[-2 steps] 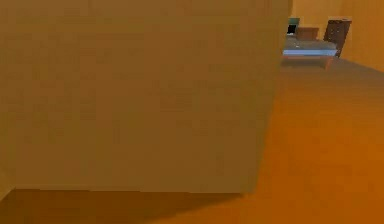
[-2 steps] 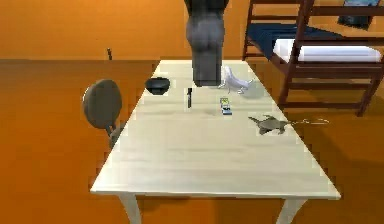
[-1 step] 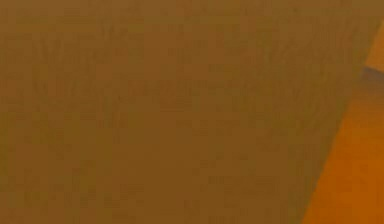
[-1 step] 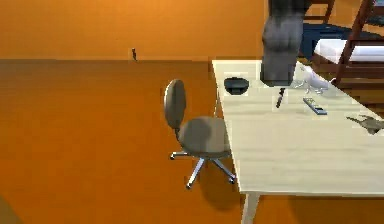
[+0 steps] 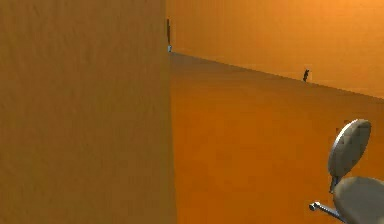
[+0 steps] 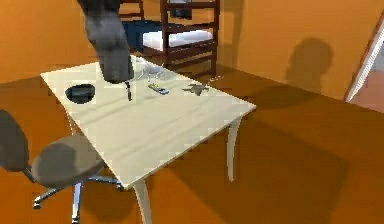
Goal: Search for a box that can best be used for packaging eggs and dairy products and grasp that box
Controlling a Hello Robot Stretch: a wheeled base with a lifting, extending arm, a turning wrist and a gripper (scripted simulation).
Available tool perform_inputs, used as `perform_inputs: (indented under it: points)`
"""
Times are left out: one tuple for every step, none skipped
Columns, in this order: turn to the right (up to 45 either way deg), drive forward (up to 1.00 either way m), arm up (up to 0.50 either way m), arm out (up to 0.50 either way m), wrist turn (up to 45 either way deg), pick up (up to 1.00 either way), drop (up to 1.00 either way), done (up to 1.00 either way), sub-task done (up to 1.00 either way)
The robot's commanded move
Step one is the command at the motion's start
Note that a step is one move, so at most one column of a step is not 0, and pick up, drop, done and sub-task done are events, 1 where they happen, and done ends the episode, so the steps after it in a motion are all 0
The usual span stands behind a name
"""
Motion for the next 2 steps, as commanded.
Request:
perform_inputs:
  points:
    - [21.0, 0.00, 0.00, 0.00, 0.0, 0.00, 0.00, 0.00, 0.00]
    - [0.0, 0.45, 0.00, 0.00, 0.0, 0.00, 0.00, 0.00, 0.00]
